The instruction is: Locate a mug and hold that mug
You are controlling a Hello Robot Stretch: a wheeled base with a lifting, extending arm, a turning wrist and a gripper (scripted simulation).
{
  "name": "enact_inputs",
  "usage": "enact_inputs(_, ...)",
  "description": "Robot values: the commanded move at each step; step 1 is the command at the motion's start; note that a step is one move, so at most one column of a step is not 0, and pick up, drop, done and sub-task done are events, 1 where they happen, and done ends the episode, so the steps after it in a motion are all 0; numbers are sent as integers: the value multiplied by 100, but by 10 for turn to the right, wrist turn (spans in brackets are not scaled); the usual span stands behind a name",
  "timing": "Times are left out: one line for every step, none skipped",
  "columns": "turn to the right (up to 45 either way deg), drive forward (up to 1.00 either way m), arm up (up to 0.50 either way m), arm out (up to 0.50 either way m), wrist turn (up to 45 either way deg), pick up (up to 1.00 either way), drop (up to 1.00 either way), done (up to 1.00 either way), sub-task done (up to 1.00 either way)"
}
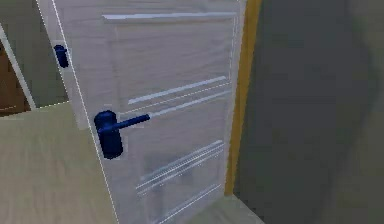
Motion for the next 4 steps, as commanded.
enact_inputs(0, 5, 0, 0, 0, 0, 0, 0, 0)
enact_inputs(330, 0, 0, 0, 0, 0, 0, 0, 0)
enact_inputs(0, 0, 50, 0, 0, 0, 0, 0, 0)
enact_inputs(0, 0, 32, 0, 0, 0, 0, 0, 0)
